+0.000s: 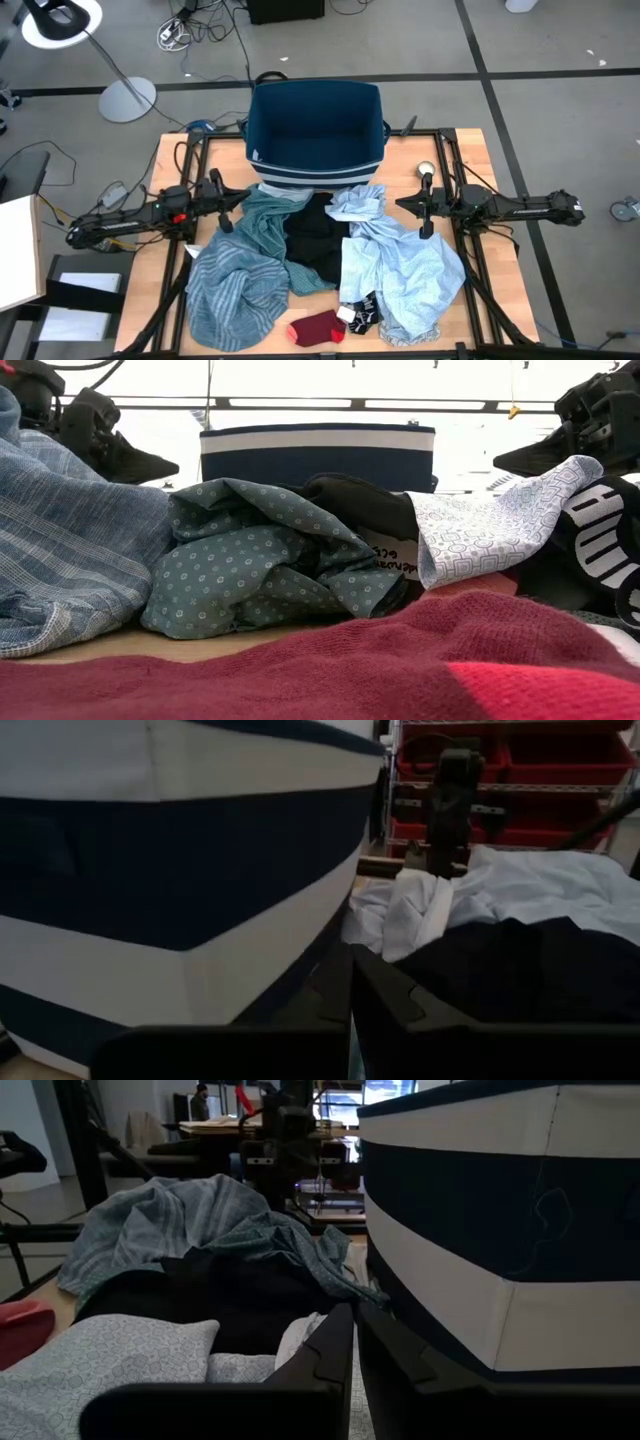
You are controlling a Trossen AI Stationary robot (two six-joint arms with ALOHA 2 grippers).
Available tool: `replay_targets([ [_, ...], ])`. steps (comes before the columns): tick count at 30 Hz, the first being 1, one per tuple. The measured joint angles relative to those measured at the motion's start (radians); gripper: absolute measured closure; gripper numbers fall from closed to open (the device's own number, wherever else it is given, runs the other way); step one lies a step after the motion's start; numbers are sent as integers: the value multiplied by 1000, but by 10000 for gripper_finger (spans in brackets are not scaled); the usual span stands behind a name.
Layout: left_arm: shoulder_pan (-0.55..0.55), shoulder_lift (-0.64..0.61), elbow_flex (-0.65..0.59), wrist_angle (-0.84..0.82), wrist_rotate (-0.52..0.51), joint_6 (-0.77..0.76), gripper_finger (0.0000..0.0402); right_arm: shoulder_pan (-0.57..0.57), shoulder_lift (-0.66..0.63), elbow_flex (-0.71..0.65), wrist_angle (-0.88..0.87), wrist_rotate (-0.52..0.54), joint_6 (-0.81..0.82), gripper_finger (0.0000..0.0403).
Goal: Sort clothes
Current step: Put the light blue shirt into the blue laundry bin
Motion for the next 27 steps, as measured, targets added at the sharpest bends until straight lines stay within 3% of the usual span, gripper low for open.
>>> replay_targets([
  [6, 0, 9, 1, -6, 1, 0, 389, -10, 0, 0, -2, 51, 11, 380],
  [13, 0, 18, 2, -14, 29, 0, 389, -12, 37, 70, -32, 226, 1, 380],
  [19, 0, 17, 2, -17, 41, 9, 389, -11, 182, 334, -296, 305, 22, 380],
  [27, 0, 17, 2, -17, 42, 18, 389, 46, 536, 778, -809, 298, 288, 387],
])
